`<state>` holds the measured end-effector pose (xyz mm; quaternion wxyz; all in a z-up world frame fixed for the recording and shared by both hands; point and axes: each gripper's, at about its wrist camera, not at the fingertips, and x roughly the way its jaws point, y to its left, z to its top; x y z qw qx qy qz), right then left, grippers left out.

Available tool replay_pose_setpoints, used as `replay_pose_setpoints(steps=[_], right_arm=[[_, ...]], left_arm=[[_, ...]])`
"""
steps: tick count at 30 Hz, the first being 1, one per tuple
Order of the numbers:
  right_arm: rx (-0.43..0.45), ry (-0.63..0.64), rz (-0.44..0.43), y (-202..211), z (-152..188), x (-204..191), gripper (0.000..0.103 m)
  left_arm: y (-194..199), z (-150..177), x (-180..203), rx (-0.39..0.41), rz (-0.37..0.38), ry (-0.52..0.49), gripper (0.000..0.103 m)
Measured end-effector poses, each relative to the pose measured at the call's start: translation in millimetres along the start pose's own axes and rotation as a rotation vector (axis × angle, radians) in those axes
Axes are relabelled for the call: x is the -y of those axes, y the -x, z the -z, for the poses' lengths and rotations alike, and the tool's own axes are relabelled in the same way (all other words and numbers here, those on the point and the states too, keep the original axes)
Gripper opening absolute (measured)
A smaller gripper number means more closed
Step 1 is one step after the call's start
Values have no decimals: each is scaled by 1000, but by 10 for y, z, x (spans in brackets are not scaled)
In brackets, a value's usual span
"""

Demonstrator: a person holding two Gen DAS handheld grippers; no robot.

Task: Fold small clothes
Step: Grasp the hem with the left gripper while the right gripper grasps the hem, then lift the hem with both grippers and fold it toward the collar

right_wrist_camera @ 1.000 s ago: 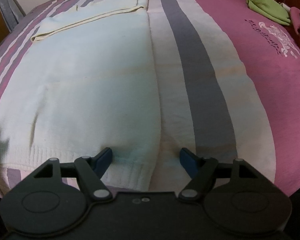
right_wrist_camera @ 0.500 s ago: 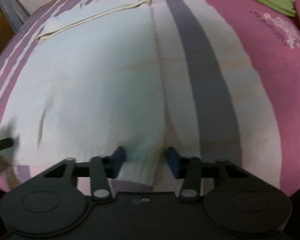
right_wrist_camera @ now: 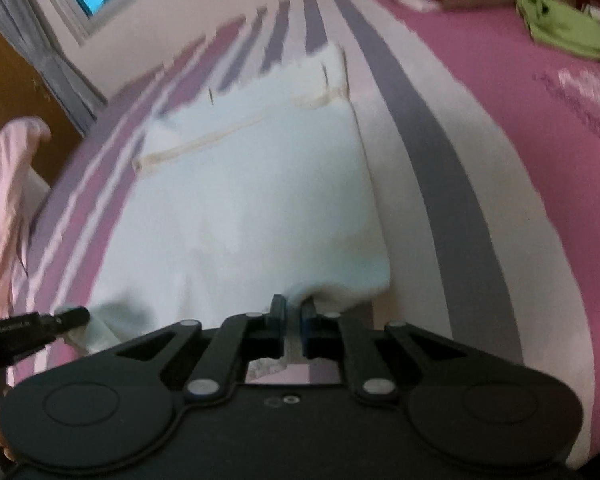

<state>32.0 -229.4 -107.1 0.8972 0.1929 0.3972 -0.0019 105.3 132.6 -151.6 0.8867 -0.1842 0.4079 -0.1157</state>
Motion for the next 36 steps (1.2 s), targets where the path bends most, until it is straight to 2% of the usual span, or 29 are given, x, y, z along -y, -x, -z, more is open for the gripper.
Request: replay_pose_setpoints(steps=[8, 20, 24, 31, 36], right_arm=[[142, 16, 2, -253, -700, -19, 8], [245, 10, 26, -1205, -1888, 29, 8], [252, -2, 49, -1600, -2248, 74, 8], [161, -63, 87, -2364, -2678, 263, 8], [151, -48, 168, -2624, -2820, 287, 19]], left_arm=[[-390, -796, 306, 110, 16, -55, 9], [-1516, -1987, 519, 182, 15, 19, 9], [-1974, -2288, 575, 168, -13, 39, 9], [-2551, -2559, 577, 121, -121, 25, 9], [-2714, -2719, 549, 54, -119, 76, 10]])
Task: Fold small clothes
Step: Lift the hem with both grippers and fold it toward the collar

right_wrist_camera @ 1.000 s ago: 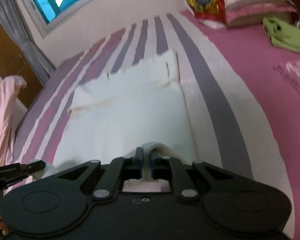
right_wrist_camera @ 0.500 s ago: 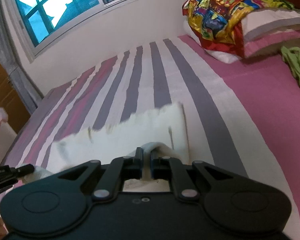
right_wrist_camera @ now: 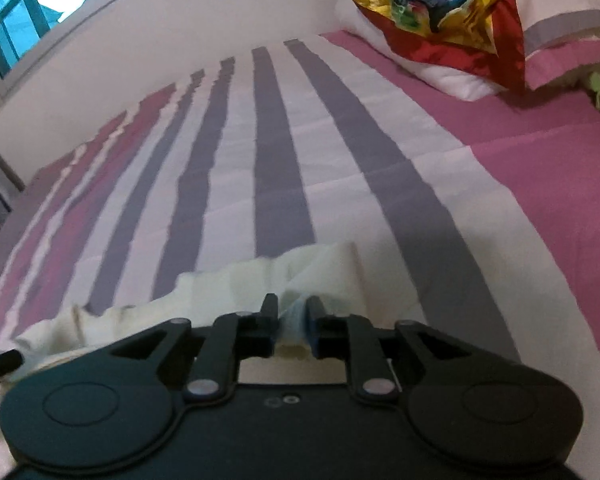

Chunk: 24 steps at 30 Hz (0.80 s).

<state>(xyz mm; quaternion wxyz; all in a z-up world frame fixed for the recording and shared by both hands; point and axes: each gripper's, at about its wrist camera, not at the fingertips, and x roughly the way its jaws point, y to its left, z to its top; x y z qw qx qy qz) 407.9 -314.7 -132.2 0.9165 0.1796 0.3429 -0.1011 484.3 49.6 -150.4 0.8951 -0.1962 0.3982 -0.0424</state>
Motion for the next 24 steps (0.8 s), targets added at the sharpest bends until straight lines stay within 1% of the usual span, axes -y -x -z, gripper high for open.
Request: replay_pose_setpoints(steps=[1, 2, 3, 4, 5, 6, 7, 8, 9, 10, 12, 15, 17, 18, 19, 20, 23, 24], right_arm=[[5, -3, 16, -17, -23, 9, 25], [0, -3, 26, -28, -41, 15, 26], [-17, -2, 29, -51, -51, 24, 26], [-36, 8, 43, -85, -58, 26, 26], [-41, 15, 56, -85, -59, 21, 26], [-34, 21, 63, -63, -56, 25, 26], [-23, 25, 79, -43, -68, 27, 28], [-5, 24, 100, -12, -82, 26, 32], [19, 13, 106, 33, -101, 34, 32], [55, -4, 102, 114, -119, 43, 32], [111, 8, 95, 253, -128, 5, 32], [127, 92, 30, 386, -39, -170, 32], [85, 167, -19, 362, 67, -322, 30], [47, 208, -23, 289, 129, -397, 30], [25, 231, -8, 222, 170, -443, 30], [11, 237, 11, 147, 206, -462, 30], [-58, 204, 66, -65, 237, -393, 31], [-59, 199, 73, -95, 239, -355, 31]], left_arm=[[-8, -25, 8, -16, -5, -4, 17], [-11, -51, 1, -29, 2, 0, 23], [20, -80, -7, -29, 14, 12, 34], [67, -112, -23, -10, 17, 23, 50], [144, -135, -36, 24, 10, 25, 64], [236, -166, -40, 71, -7, 27, 90], [328, -192, -44, 121, -18, 24, 97], [392, -211, -38, 157, -23, 5, 97], [431, -225, -24, 165, -30, -25, 97], [447, -228, -14, 154, -31, -51, 96], [476, -182, 8, 138, -26, -93, 96], [472, 34, 107, 119, -5, -194, 96], [388, 185, 149, 89, -19, -243, 96], [306, 227, 145, 66, -26, -243, 96], [229, 248, 128, 42, -38, -238, 96], [126, 268, 98, 17, -65, -229, 96], [-47, 270, -75, -23, -162, -159, 96], [-66, 272, -162, -30, -174, -125, 96]])
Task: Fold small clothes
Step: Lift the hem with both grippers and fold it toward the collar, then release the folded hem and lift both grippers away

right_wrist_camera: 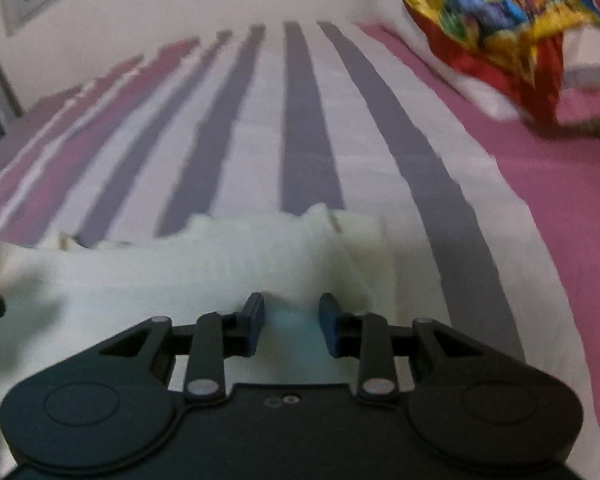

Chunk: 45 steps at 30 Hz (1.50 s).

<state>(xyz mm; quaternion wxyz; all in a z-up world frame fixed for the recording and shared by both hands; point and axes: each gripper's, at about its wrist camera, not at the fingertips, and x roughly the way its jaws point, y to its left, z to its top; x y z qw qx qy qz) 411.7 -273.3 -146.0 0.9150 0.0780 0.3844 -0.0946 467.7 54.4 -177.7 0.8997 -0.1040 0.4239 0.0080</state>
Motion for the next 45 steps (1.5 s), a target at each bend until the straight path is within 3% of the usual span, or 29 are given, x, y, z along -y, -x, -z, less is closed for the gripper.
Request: replay_pose_setpoints(steps=[5, 9, 14, 21, 27, 32, 39, 45], right_arm=[[21, 15, 0, 169, 3, 13, 35], [47, 83, -36, 480, 291, -85, 43], [34, 131, -65, 758, 707, -222, 45], [-13, 221, -18, 825, 1173, -278, 46], [-6, 187, -31, 1032, 1228, -257, 48], [57, 190, -43, 1080, 1009, -231, 50], [114, 191, -22, 696, 449, -290, 53], [121, 151, 15, 303, 166, -232, 53]], left_arm=[[160, 106, -99, -8, -17, -1, 96], [465, 359, -127, -3, 36, -1, 96], [716, 732, -78, -38, 83, -55, 96], [871, 1147, 6, -42, -2, -163, 96], [1032, 1039, 29, -28, 8, -157, 96], [1042, 779, 194, 28, 30, -201, 96], [585, 293, 455, 78, -3, -219, 96], [152, 63, 498, 68, -46, -183, 96]])
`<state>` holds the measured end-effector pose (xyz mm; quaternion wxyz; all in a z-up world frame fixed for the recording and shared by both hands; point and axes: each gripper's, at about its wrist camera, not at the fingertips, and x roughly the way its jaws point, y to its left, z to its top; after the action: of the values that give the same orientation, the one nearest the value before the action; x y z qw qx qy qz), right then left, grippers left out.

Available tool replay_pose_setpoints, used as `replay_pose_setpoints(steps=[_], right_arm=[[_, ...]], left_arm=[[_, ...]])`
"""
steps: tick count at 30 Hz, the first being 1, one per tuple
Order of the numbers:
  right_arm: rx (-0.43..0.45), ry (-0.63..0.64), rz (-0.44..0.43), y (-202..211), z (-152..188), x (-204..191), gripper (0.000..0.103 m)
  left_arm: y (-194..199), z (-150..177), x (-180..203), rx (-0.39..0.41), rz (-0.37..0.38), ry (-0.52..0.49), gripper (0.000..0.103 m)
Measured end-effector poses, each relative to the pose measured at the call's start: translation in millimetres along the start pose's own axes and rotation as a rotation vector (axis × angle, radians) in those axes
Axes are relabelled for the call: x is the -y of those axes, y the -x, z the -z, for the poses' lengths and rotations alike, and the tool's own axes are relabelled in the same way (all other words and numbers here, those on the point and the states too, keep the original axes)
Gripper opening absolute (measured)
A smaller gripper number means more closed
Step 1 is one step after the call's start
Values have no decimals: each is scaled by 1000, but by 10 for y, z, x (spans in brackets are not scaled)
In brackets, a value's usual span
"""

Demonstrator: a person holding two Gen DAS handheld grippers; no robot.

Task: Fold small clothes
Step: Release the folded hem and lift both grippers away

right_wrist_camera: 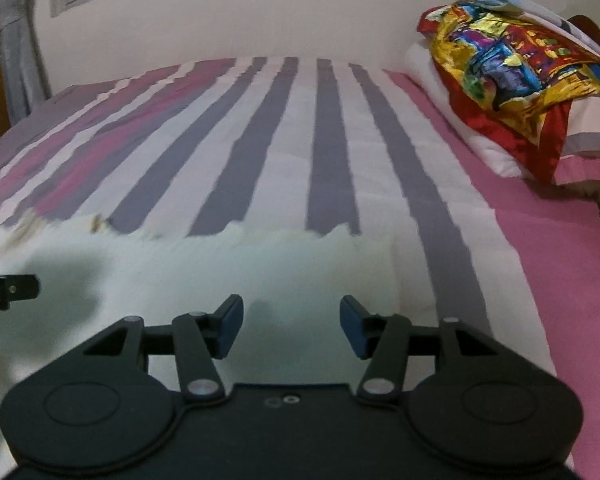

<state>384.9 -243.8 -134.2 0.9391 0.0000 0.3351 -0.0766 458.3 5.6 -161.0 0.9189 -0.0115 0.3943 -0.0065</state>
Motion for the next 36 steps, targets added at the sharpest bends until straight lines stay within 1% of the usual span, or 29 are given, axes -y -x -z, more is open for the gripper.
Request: replay_pose_setpoints(steps=[2, 4, 7, 9, 11, 12, 15, 17, 20, 25, 28, 32, 36], right_arm=[[3, -10, 10, -96, -45, 46, 53], [5, -10, 30, -179, -71, 80, 54], [-19, 4, 64, -337, -51, 121, 55], [-42, 8, 83, -437, -24, 154, 56], [-45, -20, 85, -414, -20, 177, 56], [-43, -36, 80, -363, -22, 179, 55], [-19, -50, 17, -100, 38, 143, 56], [-13, -44, -11, 95, 132, 98, 60], [-40, -38, -55, 307, 272, 10, 62], [-76, -53, -114, 669, 531, -120, 62], [-77, -33, -131, 885, 628, -193, 63], [-67, -26, -148, 1161, 677, -238, 63], [-37, -19, -155, 1419, 680, -254, 63]], left_arm=[[-109, -43, -24, 1, -27, 12, 96], [-205, -82, -94, -8, -36, 44, 96], [-314, -103, -201, -32, -29, 94, 97], [-306, -101, -215, -35, -39, 102, 96], [-218, -71, -206, -39, -39, 99, 96], [-167, -46, -206, -39, -37, 91, 96], [68, 59, -191, -33, -34, 58, 96], [254, 146, -198, -35, -23, 47, 96], [531, 287, -208, -37, -16, 33, 97], [1002, 500, -212, -17, -32, -9, 96], [1271, 565, -241, 1, -48, -23, 97], [1580, 600, -300, 15, -38, -2, 97], [1829, 599, -327, 29, -29, 2, 97]])
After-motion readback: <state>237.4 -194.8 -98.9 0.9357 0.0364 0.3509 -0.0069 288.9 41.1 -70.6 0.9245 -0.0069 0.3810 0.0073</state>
